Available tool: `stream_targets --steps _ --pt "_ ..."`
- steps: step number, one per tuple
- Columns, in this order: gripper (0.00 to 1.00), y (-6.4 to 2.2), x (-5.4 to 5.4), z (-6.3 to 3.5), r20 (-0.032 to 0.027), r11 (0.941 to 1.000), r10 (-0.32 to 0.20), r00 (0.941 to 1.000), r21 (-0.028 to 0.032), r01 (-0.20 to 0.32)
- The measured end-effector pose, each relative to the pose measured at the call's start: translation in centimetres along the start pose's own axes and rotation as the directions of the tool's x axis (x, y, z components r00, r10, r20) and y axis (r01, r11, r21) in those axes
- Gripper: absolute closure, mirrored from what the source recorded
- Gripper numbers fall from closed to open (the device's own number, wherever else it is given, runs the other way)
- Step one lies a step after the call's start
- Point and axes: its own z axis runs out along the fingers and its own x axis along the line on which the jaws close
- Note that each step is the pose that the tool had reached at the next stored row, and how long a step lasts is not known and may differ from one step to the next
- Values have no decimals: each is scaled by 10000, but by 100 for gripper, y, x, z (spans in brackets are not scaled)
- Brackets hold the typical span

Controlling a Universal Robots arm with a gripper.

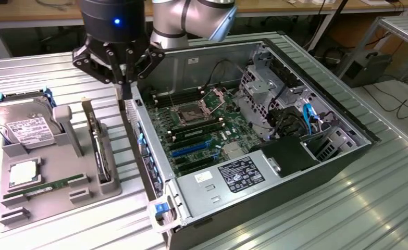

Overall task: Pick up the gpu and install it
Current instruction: 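Reach for the gpu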

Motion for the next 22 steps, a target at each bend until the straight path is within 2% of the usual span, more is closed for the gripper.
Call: stream_targets --steps 11,13,22 --pt "89 -50 546 203 1 10000 -6 10000 -1 6" --pt "89 -52 573 214 1 10000 -9 10000 0 9" --pt "89 -53 574 213 0 10000 -10 10000 0 10"
